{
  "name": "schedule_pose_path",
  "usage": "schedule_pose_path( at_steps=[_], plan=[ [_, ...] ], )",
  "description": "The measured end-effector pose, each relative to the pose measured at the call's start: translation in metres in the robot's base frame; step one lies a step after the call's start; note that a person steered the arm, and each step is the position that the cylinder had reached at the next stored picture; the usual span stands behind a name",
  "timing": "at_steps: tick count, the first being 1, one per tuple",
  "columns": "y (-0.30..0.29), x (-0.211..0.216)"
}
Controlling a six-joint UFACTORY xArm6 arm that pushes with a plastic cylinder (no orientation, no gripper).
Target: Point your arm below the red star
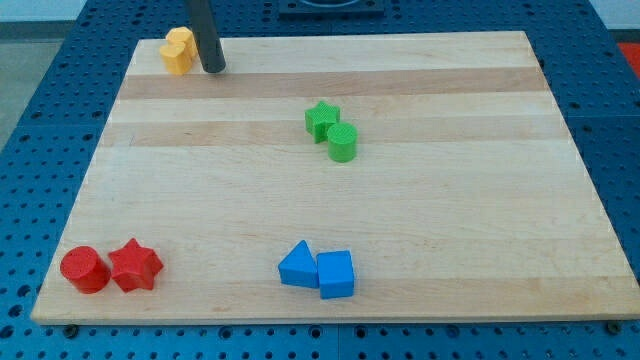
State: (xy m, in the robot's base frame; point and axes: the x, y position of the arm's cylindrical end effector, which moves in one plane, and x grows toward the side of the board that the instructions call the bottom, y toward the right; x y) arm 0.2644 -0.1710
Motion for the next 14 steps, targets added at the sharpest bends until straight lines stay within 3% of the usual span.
schedule_pose_path(
  at_steps=[4, 11, 14],
  plan=[
    [0.001, 0.105],
    [0.036, 0.345],
    [0.022, 0.354]
  ],
)
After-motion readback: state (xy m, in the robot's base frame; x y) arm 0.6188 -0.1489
